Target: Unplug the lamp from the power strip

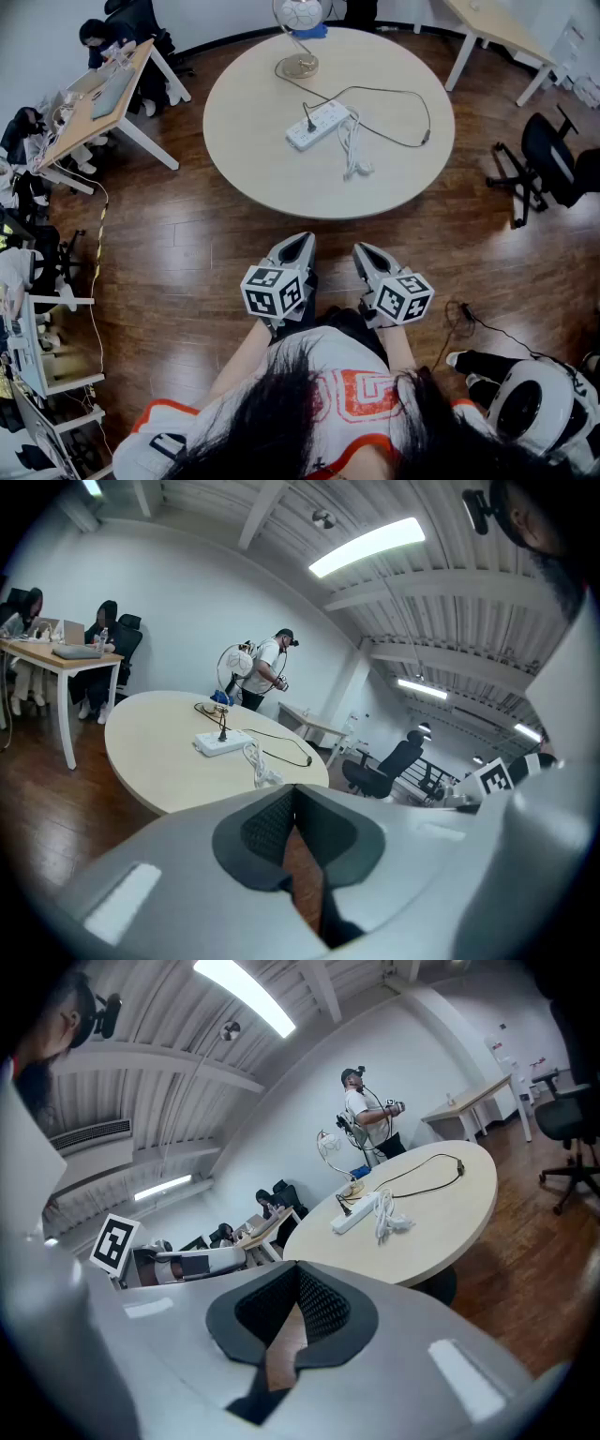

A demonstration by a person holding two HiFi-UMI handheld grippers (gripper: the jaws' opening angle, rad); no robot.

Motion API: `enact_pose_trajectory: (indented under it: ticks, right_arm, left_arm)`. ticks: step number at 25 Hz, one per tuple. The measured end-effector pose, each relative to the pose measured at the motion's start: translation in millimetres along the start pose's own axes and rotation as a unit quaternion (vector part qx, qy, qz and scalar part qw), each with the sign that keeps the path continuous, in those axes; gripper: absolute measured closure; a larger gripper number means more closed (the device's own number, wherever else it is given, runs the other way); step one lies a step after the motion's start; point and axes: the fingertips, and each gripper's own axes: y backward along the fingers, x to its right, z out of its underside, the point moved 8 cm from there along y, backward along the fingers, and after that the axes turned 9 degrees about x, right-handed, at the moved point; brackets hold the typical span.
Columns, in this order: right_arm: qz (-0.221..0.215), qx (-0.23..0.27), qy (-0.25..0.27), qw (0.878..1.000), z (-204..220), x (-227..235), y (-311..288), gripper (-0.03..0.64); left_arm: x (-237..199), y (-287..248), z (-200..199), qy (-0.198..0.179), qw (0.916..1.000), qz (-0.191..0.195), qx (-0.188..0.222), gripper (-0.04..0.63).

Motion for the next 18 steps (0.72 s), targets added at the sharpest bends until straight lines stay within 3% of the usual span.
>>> enact_pose_trajectory:
  ticks: [9, 18]
  right_arm:
    - [0.012, -0.001, 0.013, 1.0, -19, 15, -52, 0.615]
    - [0.036, 0.002, 0.023, 0.999, -55, 14, -124, 0.615]
  left_arm:
    - [-44, -38, -26, 0.006, 0.9999, 0.004, 0.012, 0.595]
    - [-102, -93, -79, 0.015, 0.9989, 0.043, 0.007, 0.595]
